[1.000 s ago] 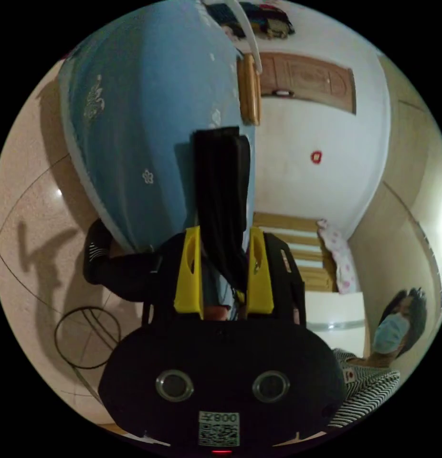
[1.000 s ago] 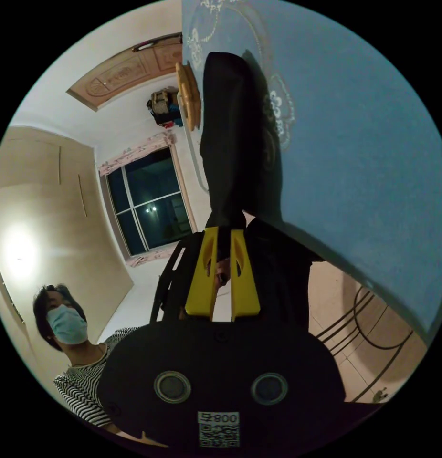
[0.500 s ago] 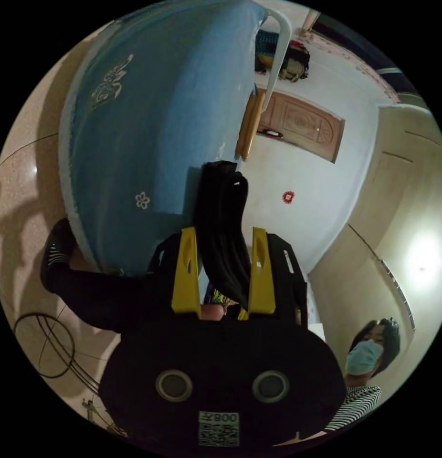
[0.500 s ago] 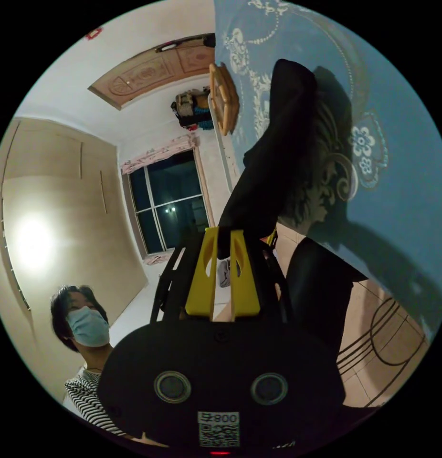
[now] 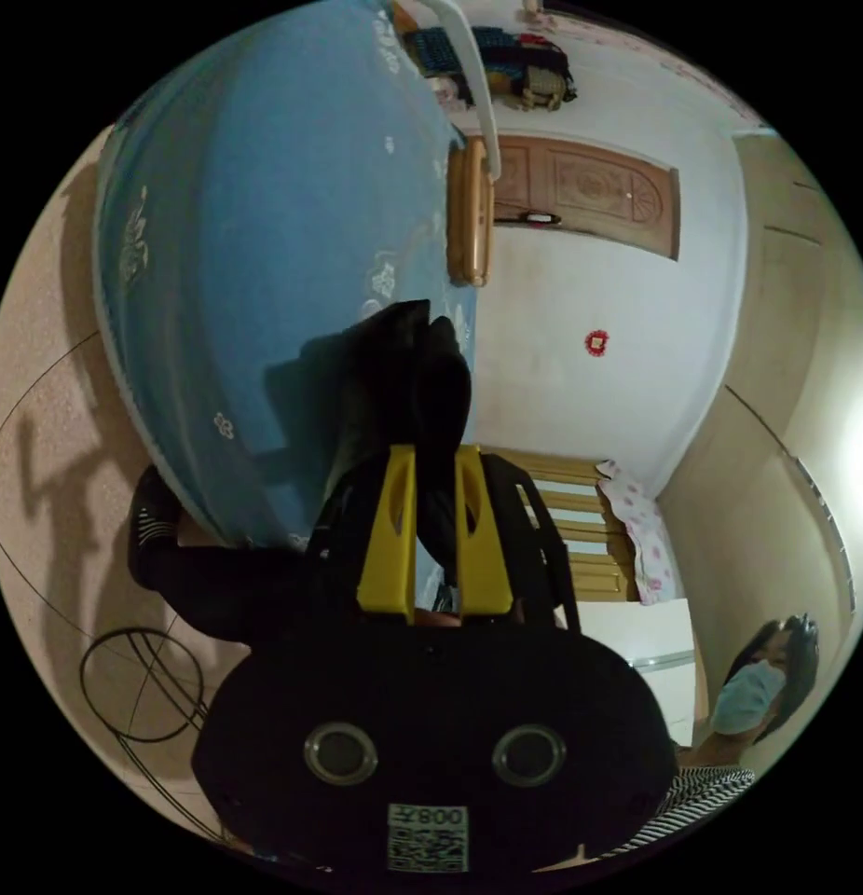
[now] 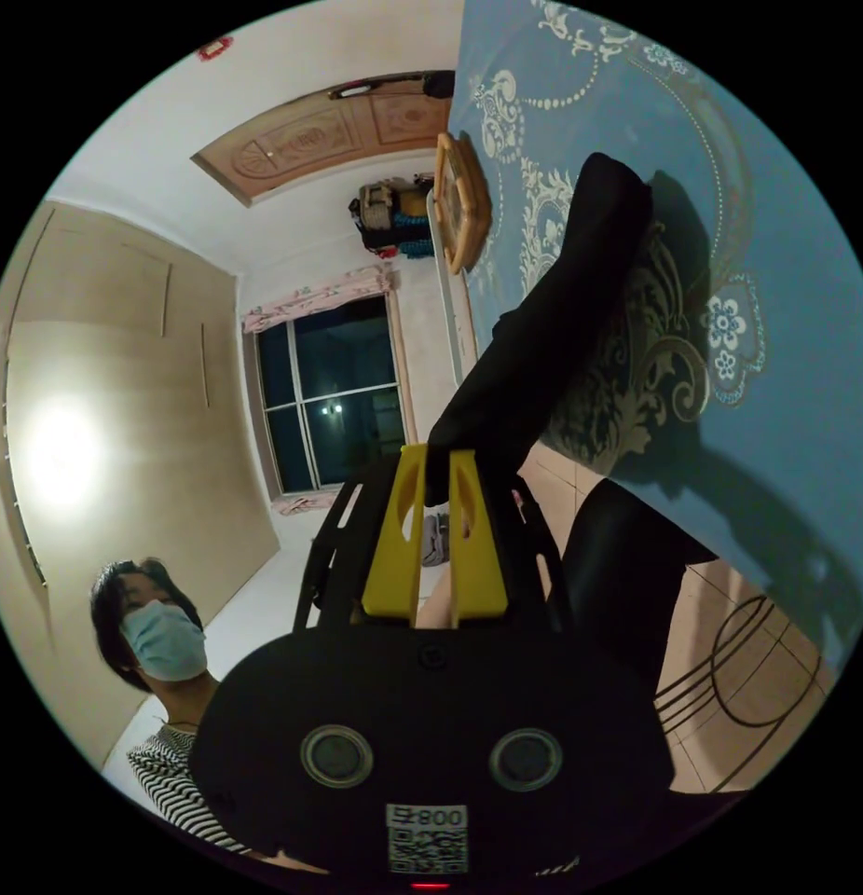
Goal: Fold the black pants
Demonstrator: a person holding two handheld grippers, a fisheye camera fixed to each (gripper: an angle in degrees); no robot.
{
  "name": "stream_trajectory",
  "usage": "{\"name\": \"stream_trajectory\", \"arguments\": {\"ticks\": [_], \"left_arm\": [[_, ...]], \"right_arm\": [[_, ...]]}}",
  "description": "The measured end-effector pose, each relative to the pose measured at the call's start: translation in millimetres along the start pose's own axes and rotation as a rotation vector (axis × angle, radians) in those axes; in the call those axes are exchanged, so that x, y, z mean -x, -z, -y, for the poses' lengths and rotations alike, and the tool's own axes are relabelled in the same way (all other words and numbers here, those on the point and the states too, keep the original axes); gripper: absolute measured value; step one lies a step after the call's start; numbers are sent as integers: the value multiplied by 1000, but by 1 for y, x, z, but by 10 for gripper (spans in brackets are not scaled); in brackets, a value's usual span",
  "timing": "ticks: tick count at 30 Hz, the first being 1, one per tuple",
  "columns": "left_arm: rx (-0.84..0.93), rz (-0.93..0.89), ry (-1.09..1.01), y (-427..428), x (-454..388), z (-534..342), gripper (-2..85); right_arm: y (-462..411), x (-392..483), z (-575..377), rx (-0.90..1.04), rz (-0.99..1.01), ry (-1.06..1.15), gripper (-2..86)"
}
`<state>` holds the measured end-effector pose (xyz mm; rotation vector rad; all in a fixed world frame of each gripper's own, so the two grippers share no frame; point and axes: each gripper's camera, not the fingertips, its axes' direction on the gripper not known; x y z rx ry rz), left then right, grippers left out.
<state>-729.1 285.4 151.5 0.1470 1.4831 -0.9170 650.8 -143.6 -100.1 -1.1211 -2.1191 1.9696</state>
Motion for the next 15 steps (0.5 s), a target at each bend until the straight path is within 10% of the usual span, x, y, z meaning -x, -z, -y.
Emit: {"name": "stream_trajectory", "arguments": {"ticks": [15], "left_arm": [[355,-17,-239,-211,-186,-155,69]], "right_arm": [[218,41,-242,-209,111,165,13]]}}
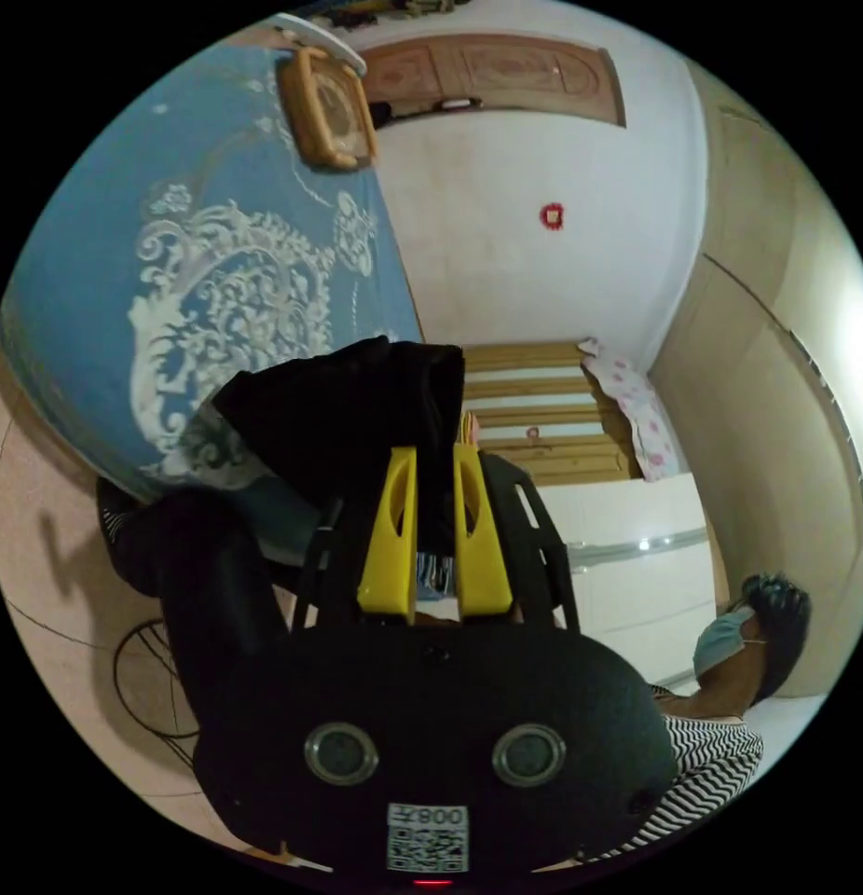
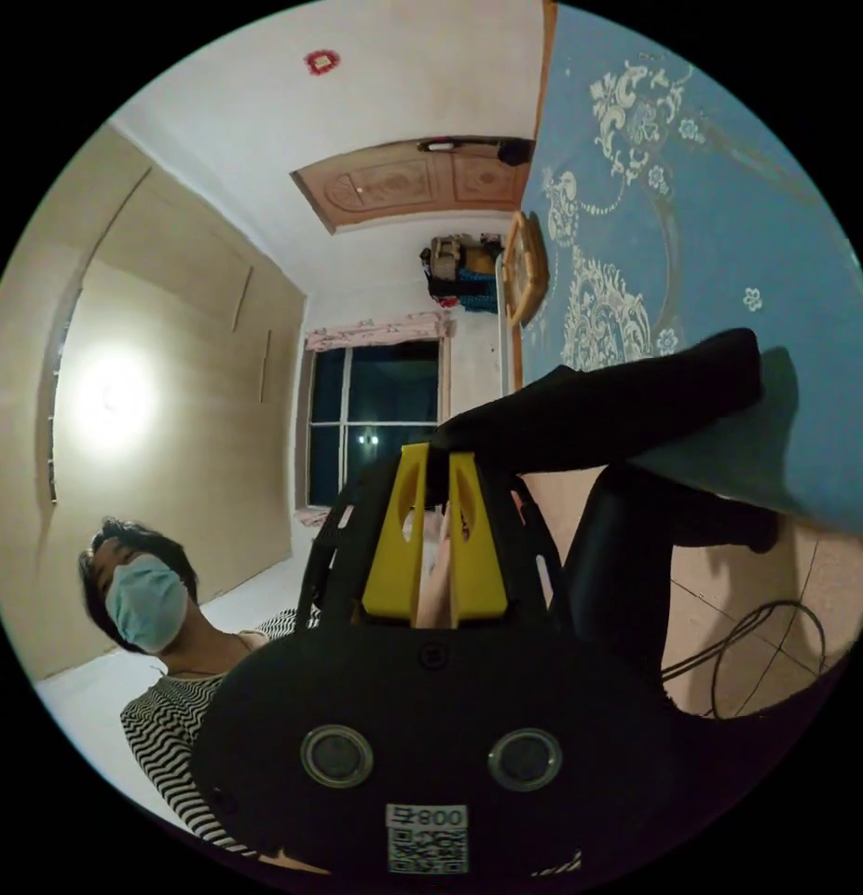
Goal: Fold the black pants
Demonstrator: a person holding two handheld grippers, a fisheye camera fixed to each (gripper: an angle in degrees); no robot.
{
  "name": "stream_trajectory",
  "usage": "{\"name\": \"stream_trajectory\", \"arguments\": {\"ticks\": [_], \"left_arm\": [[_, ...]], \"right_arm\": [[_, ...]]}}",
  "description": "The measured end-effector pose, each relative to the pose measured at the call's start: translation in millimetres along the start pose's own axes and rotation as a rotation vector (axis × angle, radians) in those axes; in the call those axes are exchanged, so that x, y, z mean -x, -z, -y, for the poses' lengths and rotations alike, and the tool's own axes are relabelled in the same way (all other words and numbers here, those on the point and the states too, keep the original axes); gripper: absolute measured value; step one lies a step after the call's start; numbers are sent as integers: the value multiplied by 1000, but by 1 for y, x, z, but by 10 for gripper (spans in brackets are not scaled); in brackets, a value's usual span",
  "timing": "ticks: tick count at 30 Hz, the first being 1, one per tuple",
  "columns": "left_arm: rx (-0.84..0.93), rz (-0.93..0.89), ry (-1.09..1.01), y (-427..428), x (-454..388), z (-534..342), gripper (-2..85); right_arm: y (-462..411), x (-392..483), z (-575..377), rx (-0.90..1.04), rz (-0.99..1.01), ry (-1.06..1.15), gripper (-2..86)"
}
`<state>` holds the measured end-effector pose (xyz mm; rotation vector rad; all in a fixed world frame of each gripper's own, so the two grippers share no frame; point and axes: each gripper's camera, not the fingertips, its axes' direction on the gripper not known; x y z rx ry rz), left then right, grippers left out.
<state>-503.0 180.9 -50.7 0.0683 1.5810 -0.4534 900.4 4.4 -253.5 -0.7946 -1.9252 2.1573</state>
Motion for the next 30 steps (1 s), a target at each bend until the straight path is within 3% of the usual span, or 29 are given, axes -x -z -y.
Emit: {"name": "stream_trajectory", "arguments": {"ticks": [8,15,18,21,25,27,30], "left_arm": [[286,-145,-266,-267,-167,21,67],[519,-436,-551,-547,-369,-21,68],[617,-437,-602,-650,-410,-59,69],[750,-353,-594,-747,-412,-100,68],[946,-11,-536,-855,-370,-151,67],[953,-117,-462,-874,-359,-161,66],[967,-173,-450,-899,-369,-173,67]], "right_arm": [[200,91,-76,-302,-4,235,10],[394,242,-174,-601,-251,680,14],[462,261,-226,-716,-318,733,14],[522,241,-277,-835,-372,659,18],[579,166,-330,-963,-359,378,21],[603,113,-360,-1013,-355,131,22],[617,84,-391,-1033,-129,195,24]]}}
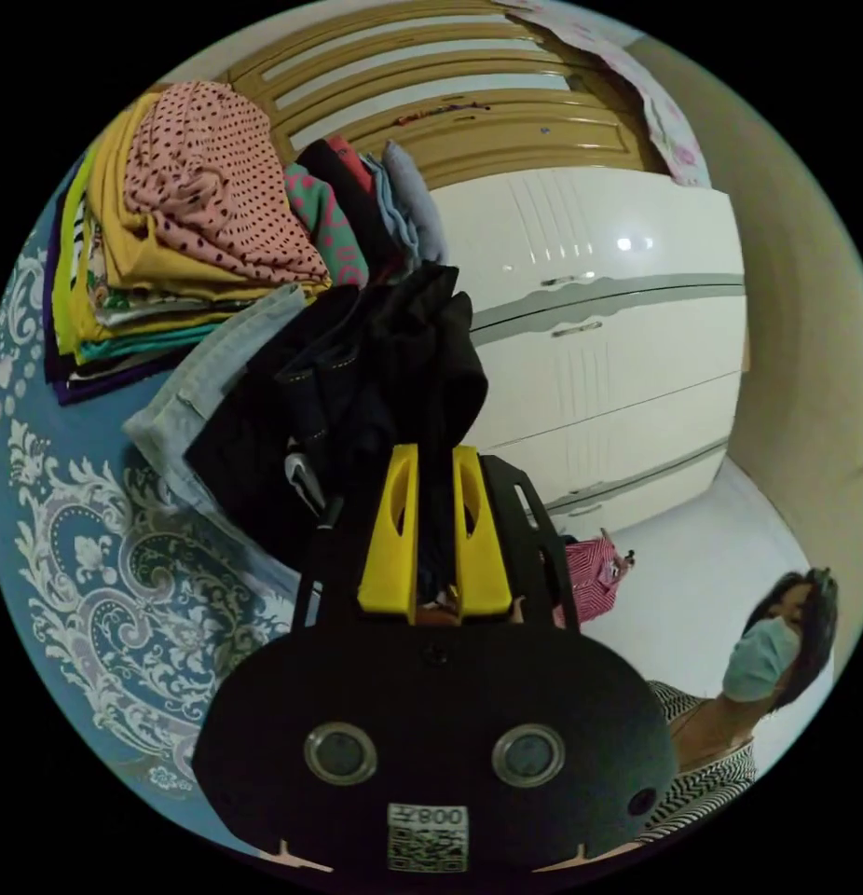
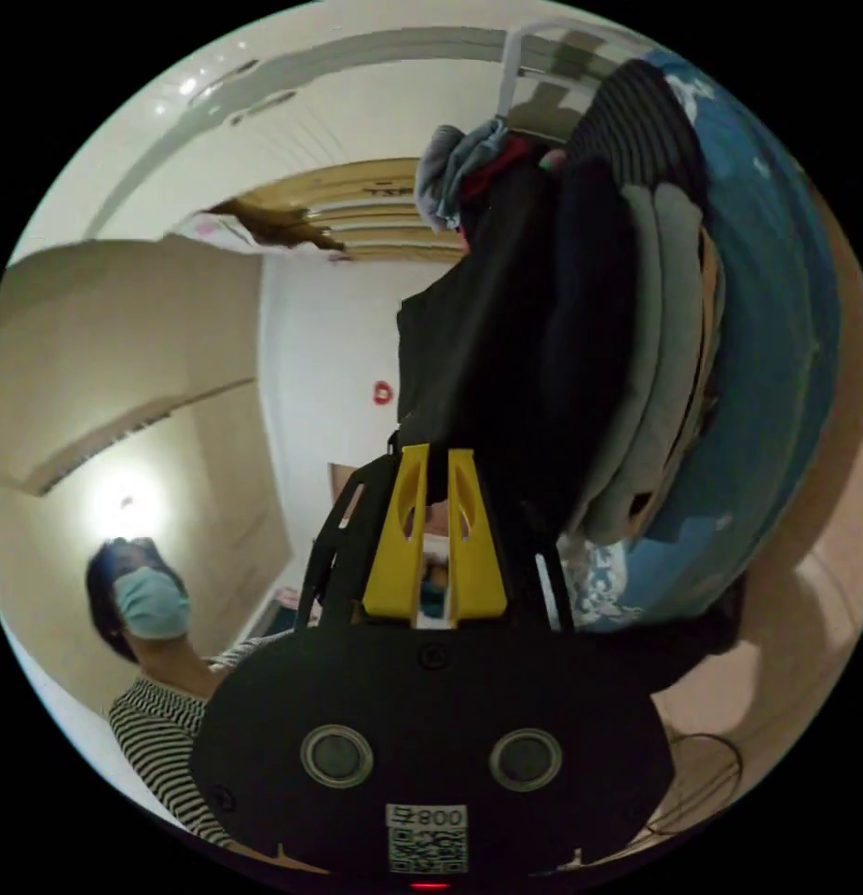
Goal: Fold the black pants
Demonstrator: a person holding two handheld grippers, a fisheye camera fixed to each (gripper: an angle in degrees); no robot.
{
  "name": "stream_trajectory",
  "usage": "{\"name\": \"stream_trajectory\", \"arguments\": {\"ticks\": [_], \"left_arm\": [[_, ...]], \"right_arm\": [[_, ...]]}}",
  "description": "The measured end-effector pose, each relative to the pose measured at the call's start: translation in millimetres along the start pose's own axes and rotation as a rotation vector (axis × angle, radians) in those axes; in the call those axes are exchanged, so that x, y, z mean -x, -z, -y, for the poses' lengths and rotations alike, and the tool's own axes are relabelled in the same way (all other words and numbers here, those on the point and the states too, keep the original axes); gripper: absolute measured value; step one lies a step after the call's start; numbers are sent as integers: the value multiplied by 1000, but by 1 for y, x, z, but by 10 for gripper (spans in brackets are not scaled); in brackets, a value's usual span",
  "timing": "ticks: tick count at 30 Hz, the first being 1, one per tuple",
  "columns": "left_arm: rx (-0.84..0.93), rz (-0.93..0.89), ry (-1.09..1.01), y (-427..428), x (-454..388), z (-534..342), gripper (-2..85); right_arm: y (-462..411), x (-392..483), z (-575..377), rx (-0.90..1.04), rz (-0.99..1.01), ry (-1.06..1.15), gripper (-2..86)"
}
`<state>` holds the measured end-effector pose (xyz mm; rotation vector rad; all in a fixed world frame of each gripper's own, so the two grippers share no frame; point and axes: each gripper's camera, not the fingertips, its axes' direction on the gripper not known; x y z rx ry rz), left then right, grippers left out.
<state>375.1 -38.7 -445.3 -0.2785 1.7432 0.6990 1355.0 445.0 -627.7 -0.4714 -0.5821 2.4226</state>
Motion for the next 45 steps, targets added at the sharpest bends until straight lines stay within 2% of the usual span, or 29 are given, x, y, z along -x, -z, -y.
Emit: {"name": "stream_trajectory", "arguments": {"ticks": [4,8,17,22,26,28,30,32,33,35,38,40,45], "left_arm": [[53,44,-25,-34,-18,29,70],[45,5,-25,-61,-26,41,74],[-140,130,-99,-76,-78,42,30],[-197,209,-276,-104,-141,49,6],[-129,380,-399,-153,-177,53,3],[-45,579,-435,-194,-185,53,2],[12,723,-490,-222,-184,48,1],[-7,757,-526,-236,-185,40,0],[-14,772,-539,-242,-188,36,0],[-9,779,-539,-247,-193,31,0],[2,735,-511,-249,-206,26,0],[-13,696,-563,-253,-218,16,1],[98,875,-624,-284,-210,-1,1]], "right_arm": [[29,15,3,4,-65,89,24],[61,22,3,39,-131,130,24],[126,28,-15,-35,-124,91,14],[160,71,-27,-157,-268,223,3],[136,129,-24,-97,-469,481,1],[112,145,-26,-26,-594,587,0],[72,150,-33,102,-866,704,0],[47,144,-43,184,-1037,767,0],[39,145,-53,155,-1094,823,0],[33,151,-66,104,-1149,898,0],[32,158,-74,59,-1133,878,0],[34,163,-72,65,-1098,838,0],[22,181,-73,79,-1140,836,1]]}}
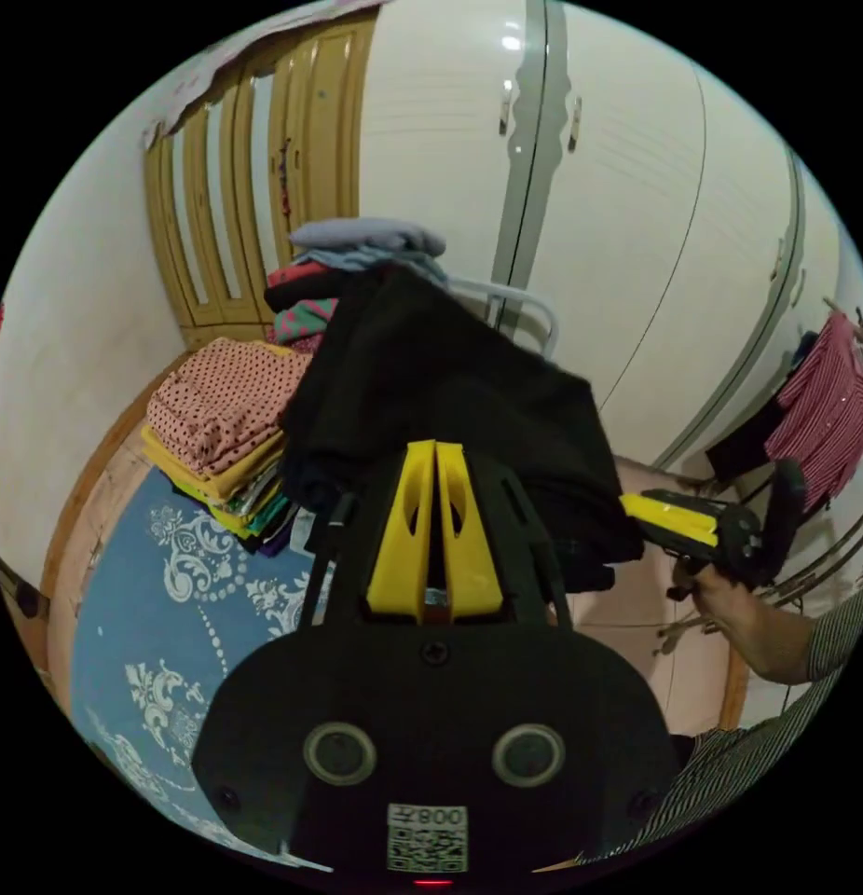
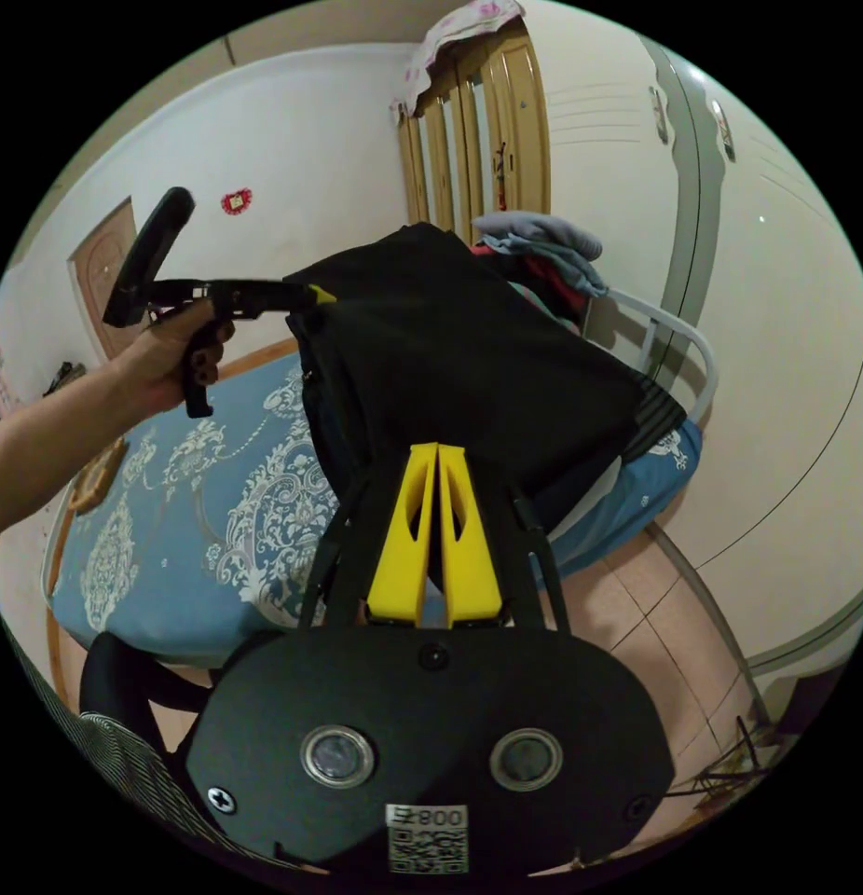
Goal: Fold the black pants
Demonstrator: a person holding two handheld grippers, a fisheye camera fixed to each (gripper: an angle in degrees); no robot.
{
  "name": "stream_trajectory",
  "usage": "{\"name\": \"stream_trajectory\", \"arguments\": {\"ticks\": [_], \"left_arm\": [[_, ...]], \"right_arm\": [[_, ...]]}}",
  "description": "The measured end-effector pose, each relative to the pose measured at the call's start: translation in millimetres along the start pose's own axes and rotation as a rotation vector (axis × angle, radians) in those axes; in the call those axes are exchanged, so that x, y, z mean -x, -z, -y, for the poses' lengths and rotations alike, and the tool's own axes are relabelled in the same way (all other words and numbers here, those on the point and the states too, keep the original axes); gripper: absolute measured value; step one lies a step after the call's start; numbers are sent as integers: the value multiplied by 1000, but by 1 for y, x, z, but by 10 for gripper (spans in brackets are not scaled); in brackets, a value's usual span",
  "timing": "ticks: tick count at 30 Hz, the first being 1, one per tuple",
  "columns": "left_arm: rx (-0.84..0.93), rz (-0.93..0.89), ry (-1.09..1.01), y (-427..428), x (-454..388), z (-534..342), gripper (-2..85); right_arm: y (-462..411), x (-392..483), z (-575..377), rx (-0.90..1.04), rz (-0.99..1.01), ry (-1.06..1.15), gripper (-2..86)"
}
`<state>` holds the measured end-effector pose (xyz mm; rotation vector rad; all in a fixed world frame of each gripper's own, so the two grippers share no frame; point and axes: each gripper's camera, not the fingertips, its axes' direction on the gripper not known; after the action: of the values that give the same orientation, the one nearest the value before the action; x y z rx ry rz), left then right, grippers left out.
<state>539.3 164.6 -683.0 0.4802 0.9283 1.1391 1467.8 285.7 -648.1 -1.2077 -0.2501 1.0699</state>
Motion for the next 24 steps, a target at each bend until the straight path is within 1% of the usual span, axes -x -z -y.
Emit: {"name": "stream_trajectory", "arguments": {"ticks": [5,8,10,12,15,19,24], "left_arm": [[-40,-96,102,26,1,-21,0],[-99,-158,150,49,0,-55,0],[-94,-239,183,61,1,-92,1],[-79,-282,193,70,0,-125,1],[-19,-335,273,80,1,-186,1],[35,-374,410,96,-1,-265,2],[8,-361,509,120,-3,-325,2]], "right_arm": [[7,10,12,19,-24,3,1],[12,12,22,26,-37,10,1],[14,13,30,30,-37,16,1],[17,13,39,30,-43,27,2],[20,12,52,33,-45,29,2],[23,10,72,51,-59,33,2],[27,2,106,81,-71,26,3]]}}
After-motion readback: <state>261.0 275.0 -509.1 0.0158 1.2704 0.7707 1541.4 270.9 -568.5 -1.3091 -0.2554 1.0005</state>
